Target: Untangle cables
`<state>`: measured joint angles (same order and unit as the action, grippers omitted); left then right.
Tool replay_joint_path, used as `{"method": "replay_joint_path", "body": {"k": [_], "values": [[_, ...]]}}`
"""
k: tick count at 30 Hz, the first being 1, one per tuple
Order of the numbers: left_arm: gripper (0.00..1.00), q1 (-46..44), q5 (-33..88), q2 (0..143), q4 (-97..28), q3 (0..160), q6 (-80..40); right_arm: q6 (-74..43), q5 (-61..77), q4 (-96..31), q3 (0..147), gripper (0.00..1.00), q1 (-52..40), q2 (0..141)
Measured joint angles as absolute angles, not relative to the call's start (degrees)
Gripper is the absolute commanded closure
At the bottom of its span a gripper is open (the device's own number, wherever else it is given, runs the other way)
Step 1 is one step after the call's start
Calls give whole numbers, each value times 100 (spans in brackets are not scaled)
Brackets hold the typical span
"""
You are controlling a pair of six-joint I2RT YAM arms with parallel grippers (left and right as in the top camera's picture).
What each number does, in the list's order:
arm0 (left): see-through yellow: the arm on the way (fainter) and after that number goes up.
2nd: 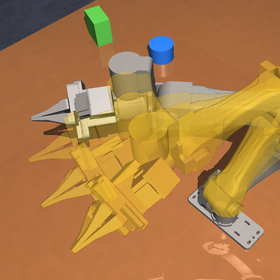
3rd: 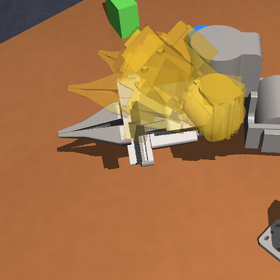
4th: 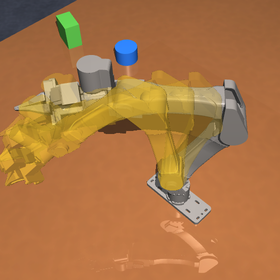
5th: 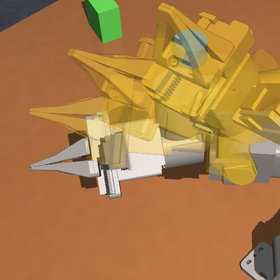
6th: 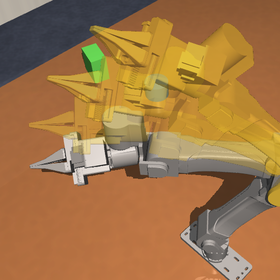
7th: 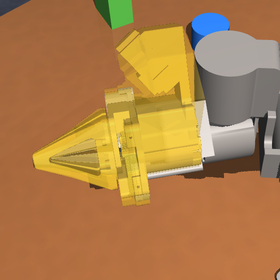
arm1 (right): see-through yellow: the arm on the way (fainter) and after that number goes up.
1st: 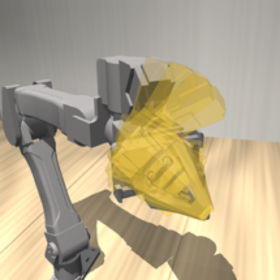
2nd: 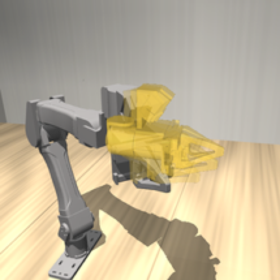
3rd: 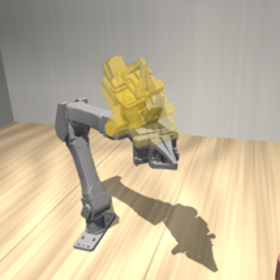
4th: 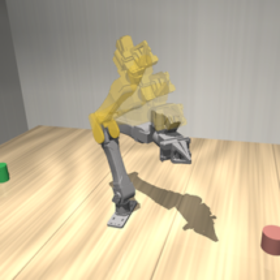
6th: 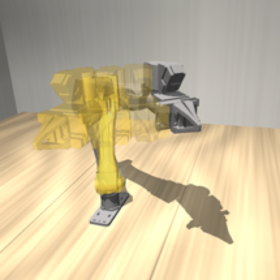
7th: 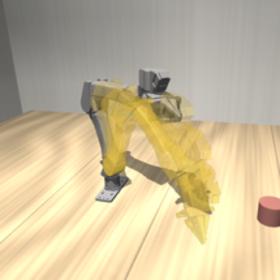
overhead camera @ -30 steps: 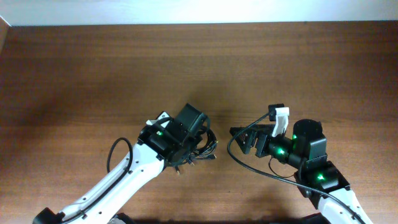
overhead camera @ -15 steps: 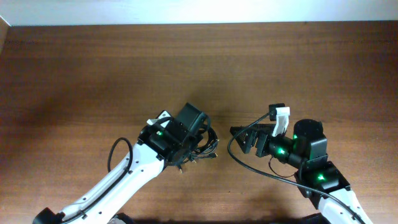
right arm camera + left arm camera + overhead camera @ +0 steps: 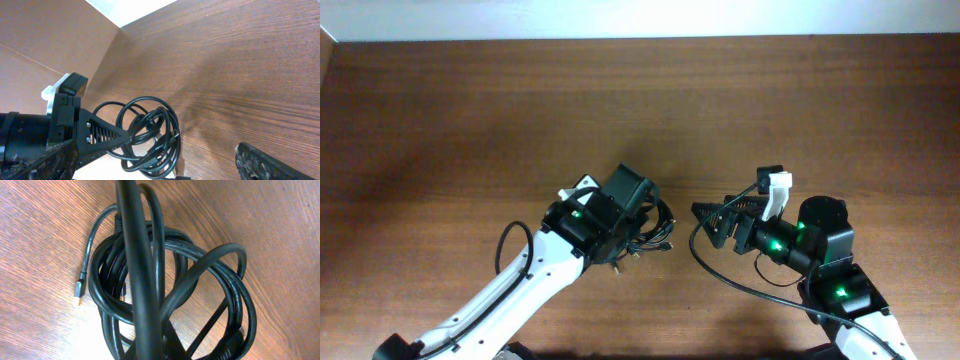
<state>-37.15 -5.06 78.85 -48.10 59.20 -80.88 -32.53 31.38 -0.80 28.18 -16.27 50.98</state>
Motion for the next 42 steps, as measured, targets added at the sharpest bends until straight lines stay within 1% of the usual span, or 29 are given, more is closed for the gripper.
{"method": "replay_joint_path", "body": {"k": [18, 24, 27, 32, 36, 42], "values": [[100, -3715, -379, 7885, -4633, 5920, -8088, -3120, 3481, -80, 2818, 2, -1627, 4829], [100, -3717, -294, 7885, -4036, 5927, -8090, -3179, 3756, -84, 2821, 1, -1627, 4740], [100, -3721, -272, 7885, -3830, 5927, -8106, -3299, 3870, -303, 2910, 1, -1627, 4740], [100, -3721, -274, 7885, -3391, 5927, -8134, -3446, 3868, -451, 2980, 1, -1627, 4740], [100, -3721, -274, 7885, -3212, 5927, -8501, -3472, 3830, -565, 2985, 1, -1627, 4740], [100, -3721, -274, 7885, -3081, 5927, -8799, -3476, 3232, -1131, 3006, 1, -1627, 4740]]}}
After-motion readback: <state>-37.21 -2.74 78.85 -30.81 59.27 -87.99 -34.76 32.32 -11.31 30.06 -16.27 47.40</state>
